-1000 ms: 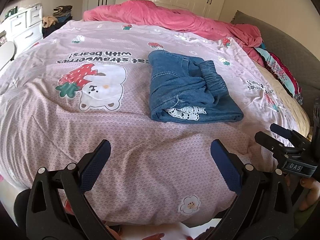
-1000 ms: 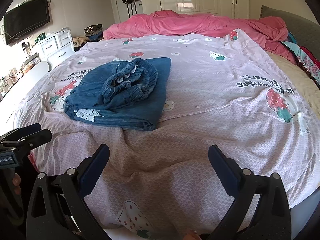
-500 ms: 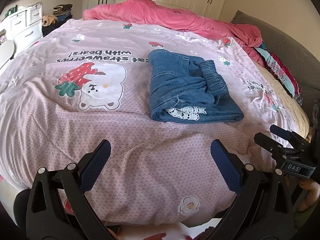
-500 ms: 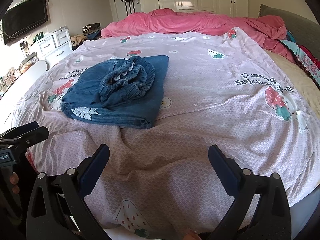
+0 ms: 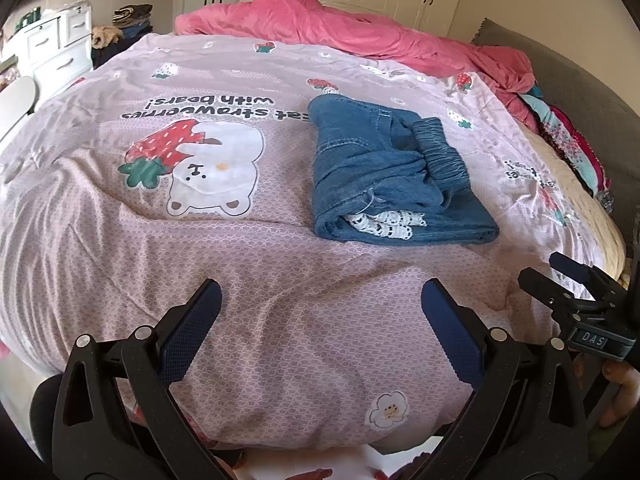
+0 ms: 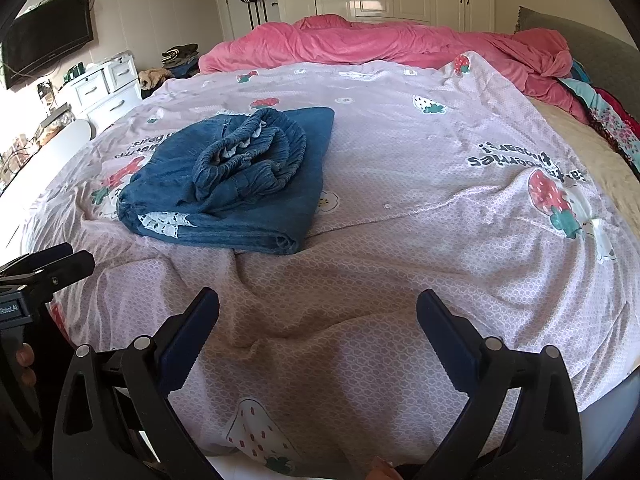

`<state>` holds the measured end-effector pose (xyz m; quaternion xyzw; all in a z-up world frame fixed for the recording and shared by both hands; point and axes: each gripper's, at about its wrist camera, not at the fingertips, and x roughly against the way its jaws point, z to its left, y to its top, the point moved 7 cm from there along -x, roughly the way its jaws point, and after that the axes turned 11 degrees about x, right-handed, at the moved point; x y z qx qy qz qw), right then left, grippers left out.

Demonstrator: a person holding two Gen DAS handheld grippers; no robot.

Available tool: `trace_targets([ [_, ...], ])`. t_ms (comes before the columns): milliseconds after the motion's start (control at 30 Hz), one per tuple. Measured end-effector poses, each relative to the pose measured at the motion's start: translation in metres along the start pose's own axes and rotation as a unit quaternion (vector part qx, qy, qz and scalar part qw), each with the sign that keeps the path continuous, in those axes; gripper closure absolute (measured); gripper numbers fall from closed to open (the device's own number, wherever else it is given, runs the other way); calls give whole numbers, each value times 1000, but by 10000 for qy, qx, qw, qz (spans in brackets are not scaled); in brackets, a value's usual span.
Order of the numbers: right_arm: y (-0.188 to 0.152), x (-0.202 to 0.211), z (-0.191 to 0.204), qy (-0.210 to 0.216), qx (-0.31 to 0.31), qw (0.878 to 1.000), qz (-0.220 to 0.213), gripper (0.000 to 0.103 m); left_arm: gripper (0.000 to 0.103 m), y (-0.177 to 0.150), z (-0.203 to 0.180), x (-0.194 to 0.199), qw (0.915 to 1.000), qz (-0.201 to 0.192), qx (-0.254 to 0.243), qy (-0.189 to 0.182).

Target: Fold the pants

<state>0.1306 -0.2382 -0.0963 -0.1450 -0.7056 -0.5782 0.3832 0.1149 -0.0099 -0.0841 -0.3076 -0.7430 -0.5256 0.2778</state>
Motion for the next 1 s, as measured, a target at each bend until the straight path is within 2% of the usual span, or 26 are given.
trace_targets([
  [367, -2, -4, -2, -47, 16, 10000, 65, 4, 9, 0, 1, -3, 9999, 119, 23, -74],
  [500, -1, -4, -3, -72, 20, 9999, 75, 4, 9, -2, 0, -7, 9994, 306, -152, 93],
  [633, -1, -4, -13, -240, 8, 9996, 144, 4, 9, 7, 3, 5, 9993, 91, 22, -359],
  [700, 0, -4, -29, -420, -81, 9990, 162, 4, 9, 23, 15, 11, 9988, -13, 149, -468],
  [767, 5, -1, -55, -614, -253, 9977, 134, 4, 9, 44, 37, 11, 9995, -149, 195, -189],
  [800, 8, 0, -70, -716, -365, 9967, 126, 4, 9, 62, 59, 10, 9990, -307, 213, 251],
  [867, 16, 3, -116, -1006, -709, 9924, 86, 4, 9, 89, 97, 3, 9961, -353, 223, 776],
  [933, 21, 0, -175, -1354, -1055, 9850, 176, 4, 9, 120, 143, -11, 9907, -362, 297, 1277],
  [1000, 22, -10, -222, -1488, -1330, 9792, 364, 4, 9, 145, 177, -26, 9839, -434, 234, 1716],
])
